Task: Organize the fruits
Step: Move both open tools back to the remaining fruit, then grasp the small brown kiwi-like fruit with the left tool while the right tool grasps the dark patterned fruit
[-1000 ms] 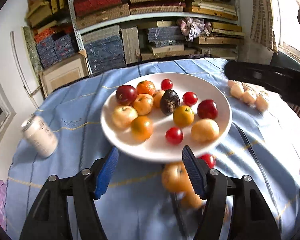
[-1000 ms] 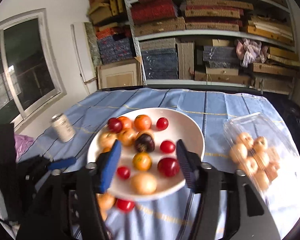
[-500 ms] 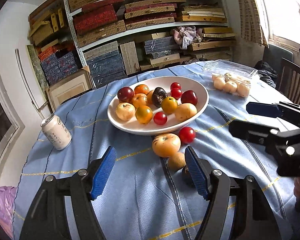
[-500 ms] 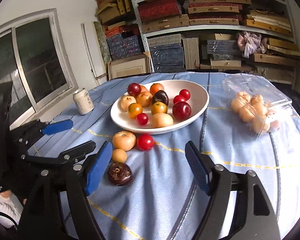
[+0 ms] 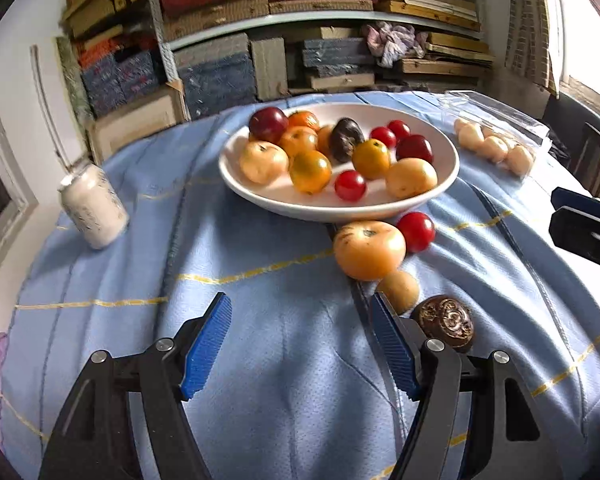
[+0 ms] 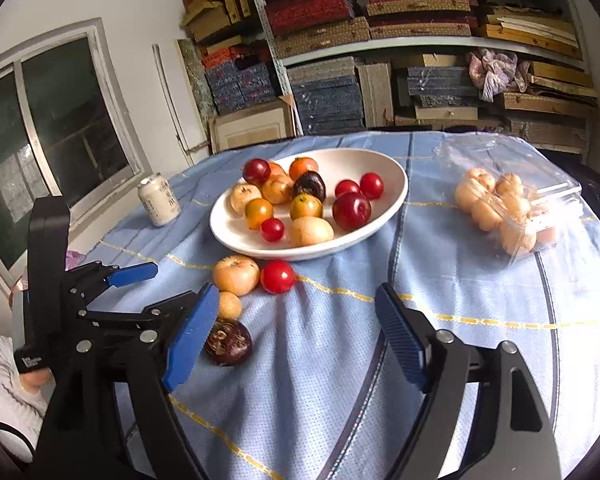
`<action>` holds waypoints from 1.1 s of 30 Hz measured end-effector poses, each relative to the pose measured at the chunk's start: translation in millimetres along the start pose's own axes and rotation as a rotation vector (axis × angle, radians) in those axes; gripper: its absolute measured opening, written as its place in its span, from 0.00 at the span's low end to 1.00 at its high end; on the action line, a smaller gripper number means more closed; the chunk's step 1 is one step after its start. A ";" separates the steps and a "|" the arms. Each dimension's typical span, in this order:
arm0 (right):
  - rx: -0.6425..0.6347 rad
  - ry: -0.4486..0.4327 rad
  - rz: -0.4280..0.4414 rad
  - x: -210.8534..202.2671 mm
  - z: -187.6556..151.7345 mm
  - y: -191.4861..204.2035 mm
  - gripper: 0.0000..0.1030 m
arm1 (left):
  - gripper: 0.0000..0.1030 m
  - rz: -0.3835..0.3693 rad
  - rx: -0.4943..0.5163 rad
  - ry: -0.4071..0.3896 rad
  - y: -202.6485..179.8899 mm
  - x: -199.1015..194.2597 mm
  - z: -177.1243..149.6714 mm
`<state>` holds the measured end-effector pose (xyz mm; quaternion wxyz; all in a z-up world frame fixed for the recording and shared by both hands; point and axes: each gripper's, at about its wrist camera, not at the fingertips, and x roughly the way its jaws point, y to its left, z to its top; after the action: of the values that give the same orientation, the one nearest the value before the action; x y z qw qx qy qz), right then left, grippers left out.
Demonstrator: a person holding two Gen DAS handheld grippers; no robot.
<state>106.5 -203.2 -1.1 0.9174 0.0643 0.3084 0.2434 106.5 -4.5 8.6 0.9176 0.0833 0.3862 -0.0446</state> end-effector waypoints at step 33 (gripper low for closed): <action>-0.184 0.160 0.056 34.4 -19.4 42.4 0.82 | 0.28 -0.152 -0.039 0.000 3.8 -0.5 1.9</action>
<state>101.4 -150.1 -23.6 0.8846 -0.0310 0.3552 0.3006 108.0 -1.1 10.7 0.9129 0.0360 0.3924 -0.1068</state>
